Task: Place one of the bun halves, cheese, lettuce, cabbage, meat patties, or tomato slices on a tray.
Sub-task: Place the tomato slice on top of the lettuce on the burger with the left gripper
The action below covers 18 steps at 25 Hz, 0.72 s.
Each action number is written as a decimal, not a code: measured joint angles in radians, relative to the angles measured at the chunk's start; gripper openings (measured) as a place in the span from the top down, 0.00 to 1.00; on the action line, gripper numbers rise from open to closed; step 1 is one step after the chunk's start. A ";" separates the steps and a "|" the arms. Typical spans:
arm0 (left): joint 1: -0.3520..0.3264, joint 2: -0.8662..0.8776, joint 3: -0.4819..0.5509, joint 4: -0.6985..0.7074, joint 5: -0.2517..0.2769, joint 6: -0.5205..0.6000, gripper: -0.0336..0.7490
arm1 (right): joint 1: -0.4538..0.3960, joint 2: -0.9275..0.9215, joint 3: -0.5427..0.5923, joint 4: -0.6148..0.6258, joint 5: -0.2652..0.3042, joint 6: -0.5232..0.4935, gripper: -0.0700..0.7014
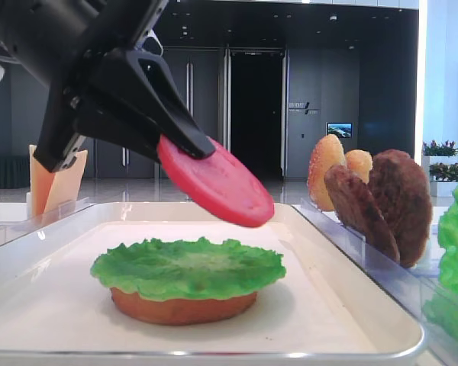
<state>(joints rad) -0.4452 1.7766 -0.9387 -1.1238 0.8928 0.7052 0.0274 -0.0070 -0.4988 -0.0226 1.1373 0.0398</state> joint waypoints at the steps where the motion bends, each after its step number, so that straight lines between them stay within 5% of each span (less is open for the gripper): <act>1: 0.000 0.005 0.000 0.000 0.000 0.006 0.89 | 0.000 0.000 0.000 0.000 0.000 0.000 0.51; 18: 0.000 0.012 0.000 -0.024 -0.052 0.060 0.89 | 0.001 0.000 0.000 0.000 0.000 0.000 0.51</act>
<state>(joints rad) -0.4452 1.7887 -0.9387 -1.1483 0.8403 0.7654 0.0286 -0.0070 -0.4988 -0.0226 1.1373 0.0398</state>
